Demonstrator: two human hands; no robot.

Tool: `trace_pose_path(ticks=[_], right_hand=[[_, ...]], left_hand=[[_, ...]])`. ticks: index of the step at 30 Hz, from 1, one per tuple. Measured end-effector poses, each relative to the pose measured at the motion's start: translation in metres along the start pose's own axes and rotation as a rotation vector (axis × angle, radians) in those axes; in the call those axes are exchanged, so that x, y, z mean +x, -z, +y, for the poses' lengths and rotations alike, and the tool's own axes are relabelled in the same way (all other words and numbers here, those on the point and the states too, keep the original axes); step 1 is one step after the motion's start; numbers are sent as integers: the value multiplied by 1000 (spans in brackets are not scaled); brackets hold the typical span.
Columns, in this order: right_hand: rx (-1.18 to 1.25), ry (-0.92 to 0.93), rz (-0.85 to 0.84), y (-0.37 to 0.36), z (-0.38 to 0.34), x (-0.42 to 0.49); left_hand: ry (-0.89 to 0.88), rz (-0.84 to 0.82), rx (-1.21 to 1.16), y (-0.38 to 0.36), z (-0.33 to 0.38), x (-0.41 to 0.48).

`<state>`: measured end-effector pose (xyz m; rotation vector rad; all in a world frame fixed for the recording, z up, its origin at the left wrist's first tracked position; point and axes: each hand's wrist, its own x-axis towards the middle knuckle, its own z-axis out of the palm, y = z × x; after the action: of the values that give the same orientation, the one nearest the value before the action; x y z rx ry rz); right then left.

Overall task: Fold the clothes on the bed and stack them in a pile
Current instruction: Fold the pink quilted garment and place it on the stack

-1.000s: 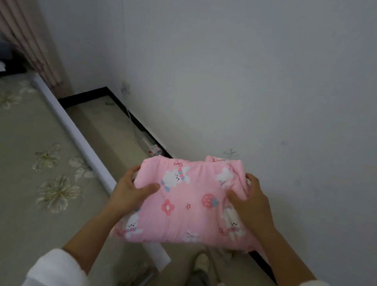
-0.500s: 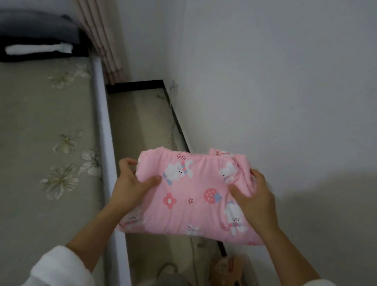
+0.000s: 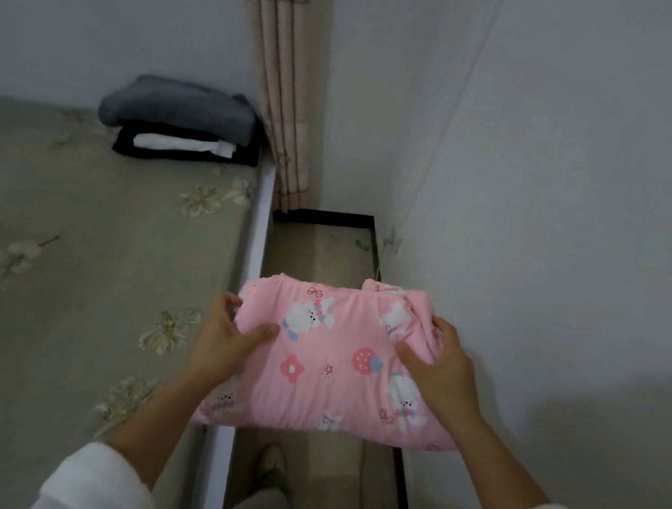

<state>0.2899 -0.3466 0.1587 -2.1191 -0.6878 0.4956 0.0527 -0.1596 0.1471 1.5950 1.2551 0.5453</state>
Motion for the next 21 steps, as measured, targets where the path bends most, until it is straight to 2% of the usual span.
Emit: trace_pose_path(ticks=[9,21], right_hand=[[8,77,-181,-91,-98,181],[-57,212,-337,-173,-182,446]], left_hand=[[67,124,-57,55,35,171],[99,292,-170,50,80,393]])
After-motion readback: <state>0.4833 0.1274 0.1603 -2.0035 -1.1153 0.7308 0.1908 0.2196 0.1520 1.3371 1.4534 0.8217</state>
